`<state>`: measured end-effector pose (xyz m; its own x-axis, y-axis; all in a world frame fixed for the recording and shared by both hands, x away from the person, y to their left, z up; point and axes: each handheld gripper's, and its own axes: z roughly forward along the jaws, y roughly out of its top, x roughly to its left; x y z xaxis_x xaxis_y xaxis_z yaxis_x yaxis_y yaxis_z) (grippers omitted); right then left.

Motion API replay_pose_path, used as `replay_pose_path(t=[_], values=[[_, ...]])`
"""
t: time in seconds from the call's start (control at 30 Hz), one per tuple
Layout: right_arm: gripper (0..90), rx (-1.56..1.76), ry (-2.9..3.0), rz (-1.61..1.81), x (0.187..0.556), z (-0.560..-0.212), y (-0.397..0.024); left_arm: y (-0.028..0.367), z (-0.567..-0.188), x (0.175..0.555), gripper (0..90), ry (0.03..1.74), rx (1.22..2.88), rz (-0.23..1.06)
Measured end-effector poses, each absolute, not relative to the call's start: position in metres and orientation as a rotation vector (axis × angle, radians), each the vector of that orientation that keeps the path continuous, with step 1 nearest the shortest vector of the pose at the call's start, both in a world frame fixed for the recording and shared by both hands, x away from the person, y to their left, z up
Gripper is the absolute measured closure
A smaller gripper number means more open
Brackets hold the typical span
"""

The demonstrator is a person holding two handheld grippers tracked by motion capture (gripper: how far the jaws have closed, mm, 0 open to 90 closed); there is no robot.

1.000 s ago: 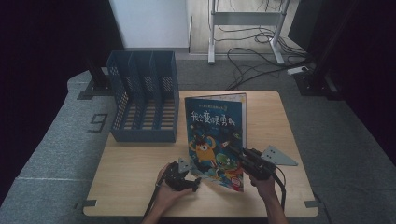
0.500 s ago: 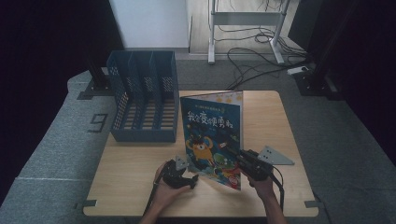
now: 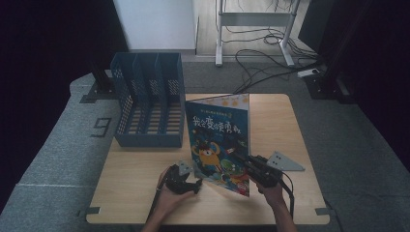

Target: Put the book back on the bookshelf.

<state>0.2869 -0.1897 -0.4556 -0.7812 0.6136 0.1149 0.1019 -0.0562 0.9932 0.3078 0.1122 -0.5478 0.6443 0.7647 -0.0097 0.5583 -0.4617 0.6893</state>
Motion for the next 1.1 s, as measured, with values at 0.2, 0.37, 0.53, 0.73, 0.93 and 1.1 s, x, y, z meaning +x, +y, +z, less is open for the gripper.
replay_pose_path(t=[0.2,0.37,0.53,0.73,0.93,1.1], values=[[82.5,0.758,1.854,1.896,0.286,-0.4553,-0.1891,0.1055,-0.5477,0.3052,18.2,1.0,2.202,0.389],[82.6,0.752,1.857,1.899,0.2855,-0.4548,-0.1887,0.1046,-0.5481,0.3067,16.0,1.019,2.192,0.385],[83.4,0.722,1.866,1.912,0.284,-0.4537,-0.187,0.1031,-0.5482,0.3077,15.2,1.04,2.185,0.39],[84.3,0.671,1.892,1.894,0.2805,-0.4507,-0.1825,0.1025,-0.5481,0.3108,15.0,1.09,2.166,0.413],[84.4,0.672,1.911,1.892,0.2832,-0.4523,-0.1859,0.1039,-0.548,0.3124,15.9,1.115,2.156,0.426],[84.2,0.669,1.926,1.891,0.285,-0.4536,-0.1895,0.104,-0.548,0.3123,16.5,1.112,2.157,0.428]])
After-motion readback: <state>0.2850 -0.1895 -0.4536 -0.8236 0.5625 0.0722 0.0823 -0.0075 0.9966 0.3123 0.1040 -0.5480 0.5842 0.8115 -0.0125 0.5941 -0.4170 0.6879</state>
